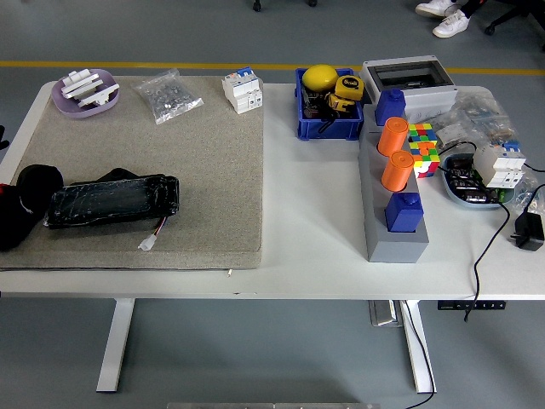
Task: Pick the rag up,wipe the panel,place it on the desk
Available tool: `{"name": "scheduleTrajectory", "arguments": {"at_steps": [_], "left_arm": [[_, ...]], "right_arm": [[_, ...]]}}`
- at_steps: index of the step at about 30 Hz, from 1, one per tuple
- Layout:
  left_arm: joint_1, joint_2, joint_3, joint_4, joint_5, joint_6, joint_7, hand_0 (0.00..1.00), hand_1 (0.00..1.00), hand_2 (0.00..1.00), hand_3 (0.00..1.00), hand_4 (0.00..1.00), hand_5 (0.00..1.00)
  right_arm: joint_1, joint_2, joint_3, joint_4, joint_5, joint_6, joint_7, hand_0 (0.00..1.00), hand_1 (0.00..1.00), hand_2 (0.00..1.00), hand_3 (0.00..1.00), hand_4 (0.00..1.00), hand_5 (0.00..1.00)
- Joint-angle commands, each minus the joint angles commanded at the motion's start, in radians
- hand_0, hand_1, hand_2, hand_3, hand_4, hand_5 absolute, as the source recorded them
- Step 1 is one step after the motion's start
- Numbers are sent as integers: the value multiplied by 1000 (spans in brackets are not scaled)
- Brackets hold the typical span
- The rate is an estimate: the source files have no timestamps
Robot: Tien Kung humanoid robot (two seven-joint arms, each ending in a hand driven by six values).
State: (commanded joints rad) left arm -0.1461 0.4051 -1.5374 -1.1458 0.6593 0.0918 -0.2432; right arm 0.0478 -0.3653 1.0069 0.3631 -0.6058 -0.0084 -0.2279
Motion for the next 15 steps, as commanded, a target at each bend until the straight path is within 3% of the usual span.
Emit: {"name": "scheduleTrajectory", "arguments": {"at_steps": [15], "left_arm": [[21,15,-44,-20,62,12,5,651,748,684,595,804,58]], "right_arm": [[-19,10,-69,-28,50,19,-3,801,699,707,676,998,734]]}}
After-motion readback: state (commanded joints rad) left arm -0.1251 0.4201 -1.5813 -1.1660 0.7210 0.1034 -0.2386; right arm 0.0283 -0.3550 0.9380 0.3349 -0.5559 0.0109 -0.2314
